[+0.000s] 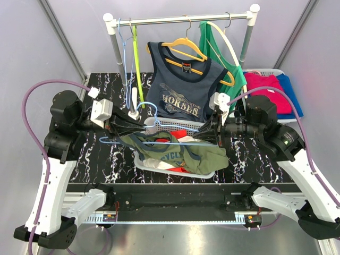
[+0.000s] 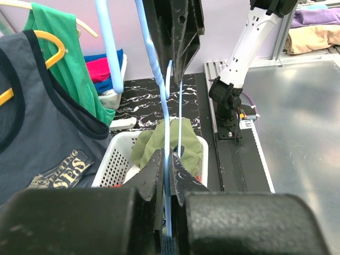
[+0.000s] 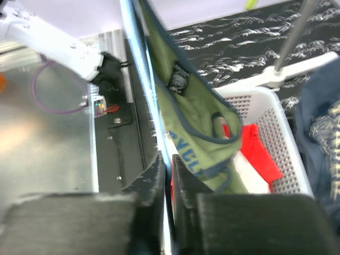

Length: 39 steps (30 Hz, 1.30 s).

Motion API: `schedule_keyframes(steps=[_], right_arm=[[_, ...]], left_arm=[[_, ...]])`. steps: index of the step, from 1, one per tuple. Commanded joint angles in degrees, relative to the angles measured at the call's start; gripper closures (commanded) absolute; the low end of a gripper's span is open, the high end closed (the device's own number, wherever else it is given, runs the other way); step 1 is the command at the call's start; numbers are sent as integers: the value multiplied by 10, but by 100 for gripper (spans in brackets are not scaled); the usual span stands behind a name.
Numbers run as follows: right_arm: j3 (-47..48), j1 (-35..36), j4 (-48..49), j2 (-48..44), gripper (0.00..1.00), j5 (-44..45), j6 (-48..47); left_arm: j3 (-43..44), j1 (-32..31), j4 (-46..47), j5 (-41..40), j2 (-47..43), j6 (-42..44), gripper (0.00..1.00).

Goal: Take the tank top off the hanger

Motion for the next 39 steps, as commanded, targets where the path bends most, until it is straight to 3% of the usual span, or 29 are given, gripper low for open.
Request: schedule_keyframes(steps=[1, 10, 11, 13, 17, 18, 20, 30, 39], right_arm=[[19, -2, 7, -7, 100, -8, -3], [10, -1, -10, -43, 100, 45, -14], [6, -1, -13, -54, 100, 54, -16], [5, -2, -23, -70, 100, 82, -19], [11, -1, -59, -91, 100, 111, -30], [15, -1, -68, -91, 100, 114, -33], [24, -1, -95, -96, 100, 117, -31], [80, -2, -254, -77, 100, 120, 48], [171, -1, -350, -46, 100, 238, 73]], left_arm=[[10, 2, 66, 25, -6, -37, 100], [-9, 2, 91, -13, -23, -56, 97], [-10, 2, 91, -39, -25, -59, 76], [-9, 3, 89, -66, -31, -60, 52], [-1, 8, 63, -114, -47, -35, 24], [-1, 8, 53, -116, -50, -25, 12], [-17, 8, 35, -125, -66, -6, 4], [-217, 7, 33, -207, -174, 47, 4], [-276, 7, 12, -219, -176, 107, 9]])
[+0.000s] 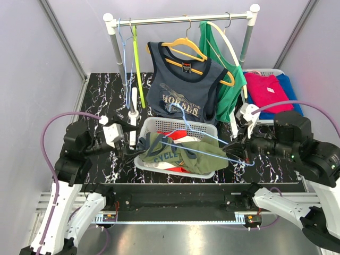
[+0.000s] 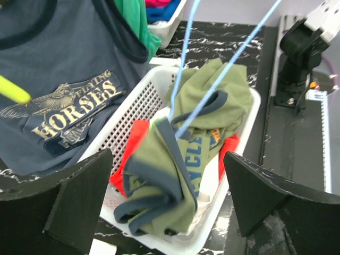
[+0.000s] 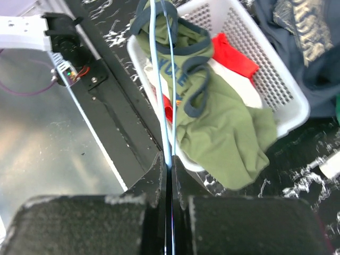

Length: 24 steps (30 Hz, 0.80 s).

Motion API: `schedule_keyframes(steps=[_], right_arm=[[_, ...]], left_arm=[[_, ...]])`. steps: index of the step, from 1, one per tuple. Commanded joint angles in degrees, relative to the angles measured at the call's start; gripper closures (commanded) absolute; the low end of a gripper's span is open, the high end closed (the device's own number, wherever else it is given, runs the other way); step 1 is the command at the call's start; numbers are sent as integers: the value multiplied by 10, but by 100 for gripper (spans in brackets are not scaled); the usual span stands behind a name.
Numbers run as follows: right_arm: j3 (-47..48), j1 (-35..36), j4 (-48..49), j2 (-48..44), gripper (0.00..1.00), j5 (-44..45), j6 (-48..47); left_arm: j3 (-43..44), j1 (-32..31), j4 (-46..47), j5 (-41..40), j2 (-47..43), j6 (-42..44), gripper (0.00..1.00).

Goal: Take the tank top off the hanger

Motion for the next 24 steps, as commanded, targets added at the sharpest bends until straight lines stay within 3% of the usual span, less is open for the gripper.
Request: schedule_keyframes(steps=[1, 4, 13, 16, 24], right_arm=[[62, -2, -45, 19, 100, 78, 26], [70, -2, -61, 31, 100, 102, 37], [3, -2, -71, 23, 100, 38, 79], [1, -2, -70, 19, 100, 45, 83], [17, -1, -108, 32, 100, 81, 93]], left_arm=[[-28, 1, 1, -26, -8, 62, 9], [-68, 1, -2, -34, -9, 76, 11], [-123, -39, 62, -53, 38, 58, 17], [-136, -50, 80, -50, 58, 58, 24], [-190, -59, 87, -78, 65, 104, 26]])
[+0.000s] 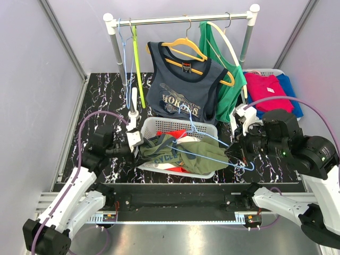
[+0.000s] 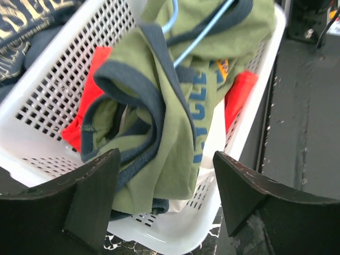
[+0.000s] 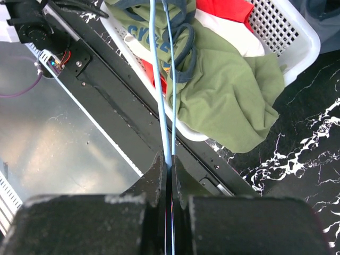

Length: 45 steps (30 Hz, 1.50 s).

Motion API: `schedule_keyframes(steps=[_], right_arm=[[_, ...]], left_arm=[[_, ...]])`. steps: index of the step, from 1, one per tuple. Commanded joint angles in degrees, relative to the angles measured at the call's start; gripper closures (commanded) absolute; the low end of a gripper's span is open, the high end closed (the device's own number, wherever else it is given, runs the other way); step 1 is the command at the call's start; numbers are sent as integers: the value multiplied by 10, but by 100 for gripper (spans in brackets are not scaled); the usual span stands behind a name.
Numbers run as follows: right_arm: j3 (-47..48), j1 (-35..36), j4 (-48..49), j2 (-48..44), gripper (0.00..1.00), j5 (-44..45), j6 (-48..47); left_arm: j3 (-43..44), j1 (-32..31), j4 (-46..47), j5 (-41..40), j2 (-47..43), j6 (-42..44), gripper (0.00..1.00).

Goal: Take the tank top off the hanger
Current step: Remove the tank top from the hanger, then place the hanger at the clothesline.

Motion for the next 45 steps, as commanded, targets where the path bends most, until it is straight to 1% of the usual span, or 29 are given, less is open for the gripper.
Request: schedule_keyframes(steps=[1, 4, 5, 7, 9, 12, 14, 15, 18, 19, 20, 23, 24, 25, 27, 28, 29, 32, 33, 36, 37, 39, 40, 42, 44, 45], right_arm=[[17, -2, -35, 8, 100, 18, 17], [17, -2, -31, 19, 100, -8, 19], [19, -1, -24, 20, 100, -37, 21], [28, -2, -20, 17, 100, -64, 22], [33, -2, -11, 4, 100, -118, 24], [31, -2, -1, -14, 100, -173, 25], [29, -2, 5, -24, 100, -192, 21], [28, -2, 6, -33, 100, -199, 20], [29, -2, 12, -48, 100, -216, 14], [30, -2, 10, -49, 100, -214, 11], [31, -2, 3, -52, 100, -206, 10], [34, -2, 3, -59, 100, -191, 8], [40, -2, 3, -60, 100, -179, 6], [49, -1, 6, -60, 100, -141, 2], [85, -2, 13, -56, 100, -78, -2], [99, -1, 17, -52, 100, -15, -2], [125, -2, 19, -38, 100, 10, -2], [158, -2, 29, -6, 100, 65, -4], [162, -2, 34, 1, 100, 74, -5], [153, -2, 80, 23, 100, 114, -6], [147, -2, 115, 34, 100, 126, -8], [127, -2, 157, 48, 100, 137, -21], [121, -1, 199, 68, 100, 144, -26], [120, -2, 232, 98, 100, 165, -35], [131, -2, 276, 146, 100, 177, -64], [132, -2, 310, 158, 100, 178, -71]], left_arm=[[-24, -4, 44, -24, -1, 29, 27], [-36, -4, 59, -44, 3, 45, 29], [-38, -4, 63, -51, 4, 48, 30], [-41, -4, 68, -70, 8, 55, 32], [-49, -4, 88, -77, 9, 56, 34], [-64, -4, 138, -93, 11, 36, 36], [-73, -4, 175, -114, 15, 15, 40], [-75, -3, 185, -121, 20, 11, 42], [-77, -3, 217, -164, 30, 1, 51], [-75, -3, 225, -189, 30, -7, 57], [-74, -3, 226, -199, 33, -7, 60], [-75, -7, 200, -190, 37, 23, 63], [-75, -9, 191, -183, 37, 32, 62], [-70, -10, 170, -176, 37, 33, 60], [-64, -13, 147, -148, 31, 39, 48], [-54, -14, 129, -142, 30, 40, 43], [-49, -15, 124, -139, 25, 38, 31], [-15, -15, 99, -119, 22, 30, 13], [-4, -15, 93, -109, 21, 25, 1], [40, -15, 64, -87, 19, 14, 1], [61, -15, 49, -83, 19, 11, 1], [93, -15, 23, -79, 19, 7, 1], [105, -15, 12, -80, 19, 7, 1], [138, -15, -22, -80, 17, 14, 1], [160, -15, -45, -83, 11, 19, 1], [179, -15, -63, -86, 9, 18, 1]])
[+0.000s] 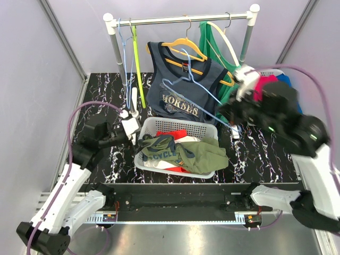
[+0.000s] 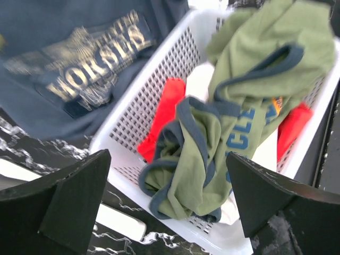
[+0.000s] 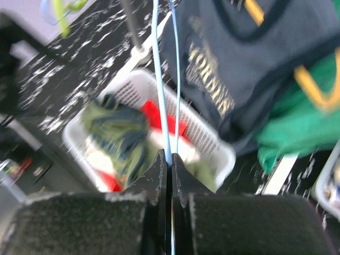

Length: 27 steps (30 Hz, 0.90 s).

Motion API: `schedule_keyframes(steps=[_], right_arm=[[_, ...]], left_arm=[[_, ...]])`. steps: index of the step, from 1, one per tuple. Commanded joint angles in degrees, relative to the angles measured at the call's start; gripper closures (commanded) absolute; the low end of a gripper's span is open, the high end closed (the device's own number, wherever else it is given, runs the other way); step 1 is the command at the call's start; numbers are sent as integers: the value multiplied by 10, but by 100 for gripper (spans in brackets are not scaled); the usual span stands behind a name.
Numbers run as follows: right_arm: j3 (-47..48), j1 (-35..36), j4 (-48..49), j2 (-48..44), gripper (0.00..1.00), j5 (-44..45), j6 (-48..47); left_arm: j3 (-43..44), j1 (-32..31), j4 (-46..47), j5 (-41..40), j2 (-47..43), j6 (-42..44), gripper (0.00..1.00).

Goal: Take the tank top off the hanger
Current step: Place the hanger at the clothesline.

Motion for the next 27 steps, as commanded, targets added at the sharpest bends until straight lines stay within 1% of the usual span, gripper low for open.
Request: schedule_keyframes(steps=[1, 7, 10, 14, 17, 18, 22, 23, 25, 26, 27], right_arm=[[9, -2, 166, 83, 100, 54, -49], [30, -2, 262, 160, 100, 109, -69], [25, -2, 302, 181, 100, 129, -76], [-11, 0, 361, 179, 100, 167, -97], [-41, 1, 401, 171, 100, 220, -121], [-45, 1, 413, 172, 100, 261, -127], [-55, 0, 435, 174, 100, 323, -146], [-55, 1, 434, 176, 100, 330, -148], [-64, 2, 435, 172, 100, 308, -146], [-70, 3, 436, 170, 100, 295, -139], [-79, 4, 442, 156, 100, 260, -137]], left_arm=[[68, -2, -66, 14, -21, 3, 1], [91, -2, -77, 6, -71, 14, 1], [100, -2, -76, 1, -79, 3, 1], [109, -2, -84, -9, -82, -5, 1], [107, -2, -84, -11, -84, -5, 1], [105, -2, -84, -11, -84, -5, 1], [104, -3, -84, -9, -83, -3, 1], [104, -2, -84, -9, -82, -2, 1], [105, -2, -83, -11, -81, -1, 1], [105, -2, -84, -12, -82, 0, 1], [104, -2, -84, -13, -83, 0, 1]])
